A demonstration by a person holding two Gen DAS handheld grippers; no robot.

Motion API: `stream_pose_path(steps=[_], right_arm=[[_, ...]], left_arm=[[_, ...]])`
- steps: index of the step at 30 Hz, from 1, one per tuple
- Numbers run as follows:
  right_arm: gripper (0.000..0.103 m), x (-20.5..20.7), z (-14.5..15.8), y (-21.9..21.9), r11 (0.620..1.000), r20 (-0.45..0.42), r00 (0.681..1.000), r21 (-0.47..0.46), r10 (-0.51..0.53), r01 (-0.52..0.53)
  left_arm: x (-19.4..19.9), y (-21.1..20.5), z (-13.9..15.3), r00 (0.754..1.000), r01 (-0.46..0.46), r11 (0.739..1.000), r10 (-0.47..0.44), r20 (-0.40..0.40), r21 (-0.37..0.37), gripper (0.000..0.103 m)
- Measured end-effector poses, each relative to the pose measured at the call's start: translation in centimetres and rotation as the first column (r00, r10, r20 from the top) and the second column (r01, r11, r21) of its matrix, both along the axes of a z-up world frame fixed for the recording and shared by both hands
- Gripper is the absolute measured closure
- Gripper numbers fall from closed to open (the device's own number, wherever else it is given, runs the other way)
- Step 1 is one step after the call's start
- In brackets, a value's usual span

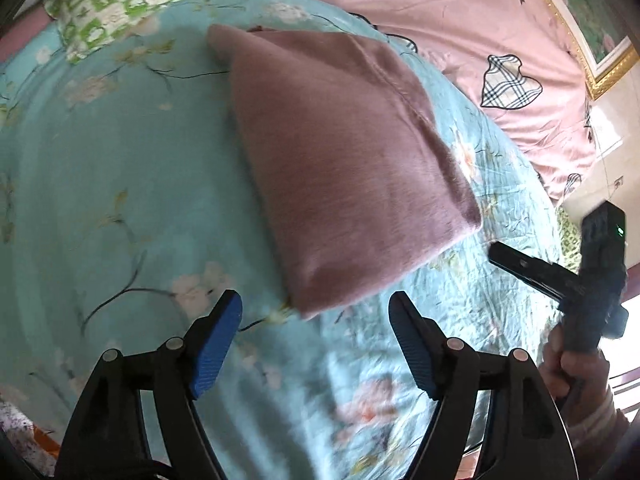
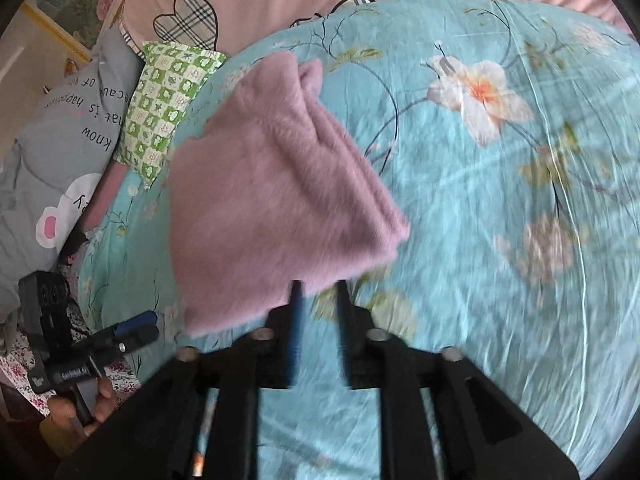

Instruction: Fold small clothes

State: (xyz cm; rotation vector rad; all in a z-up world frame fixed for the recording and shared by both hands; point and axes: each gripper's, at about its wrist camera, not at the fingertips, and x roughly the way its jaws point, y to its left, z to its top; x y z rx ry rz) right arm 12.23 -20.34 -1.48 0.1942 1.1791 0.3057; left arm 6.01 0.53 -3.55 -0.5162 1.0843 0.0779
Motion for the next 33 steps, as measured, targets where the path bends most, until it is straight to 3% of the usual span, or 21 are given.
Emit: stream_pose_path(steps=[2, 9, 13, 15, 26, 31, 33], right_arm=[[0.052, -1.4, 0.3, 0.6, 1.000, 0.021, 1.000, -0.010, 0.002, -0.001], [0.042, -4.4, 0.8, 2.7, 0.994, 0.077, 0.994, -0.091, 0.074, -0.067], [0.036, -5.5, 1.2, 3.9, 0.970, 0.129, 0.982, -0.220, 0.138, -0.107], [0.029, -6.0, 1.0, 4.4, 0.961, 0.132, 0.977, -0.241, 0.169, -0.134], [0.023, -7.6, -0.8, 5.4, 0.960, 0.084, 0.980, -0.235, 0.178, -0.154], [0.022, -6.9, 1.3, 5.1, 0.968, 0.138, 0.975, -0.205, 0.176, -0.145], [0.015, -6.3, 2.3, 5.2, 0.971, 0.168, 0.971, -0.192, 0.173, -0.140]], left_arm=[[-0.9, 0.3, 0.3, 1.000, 0.005, 0.999, -0.005, -0.003, 0.038, 0.027], [-3.2, -0.6, 1.7, 0.999, 0.021, 0.977, -0.028, 0.028, 0.210, 0.021], [-4.5, -1.6, 2.0, 0.999, 0.024, 0.965, -0.035, 0.036, 0.261, 0.021], [-4.8, -2.1, 1.9, 0.998, 0.034, 0.960, -0.045, 0.034, 0.279, 0.021], [-4.3, -2.3, 1.7, 0.995, 0.088, 0.936, -0.096, 0.007, 0.342, 0.020], [-3.5, -1.2, 3.5, 0.993, 0.075, 0.922, -0.102, 0.052, 0.380, 0.019], [-3.0, -0.6, 4.1, 0.993, 0.064, 0.920, -0.099, 0.071, 0.387, 0.018]])
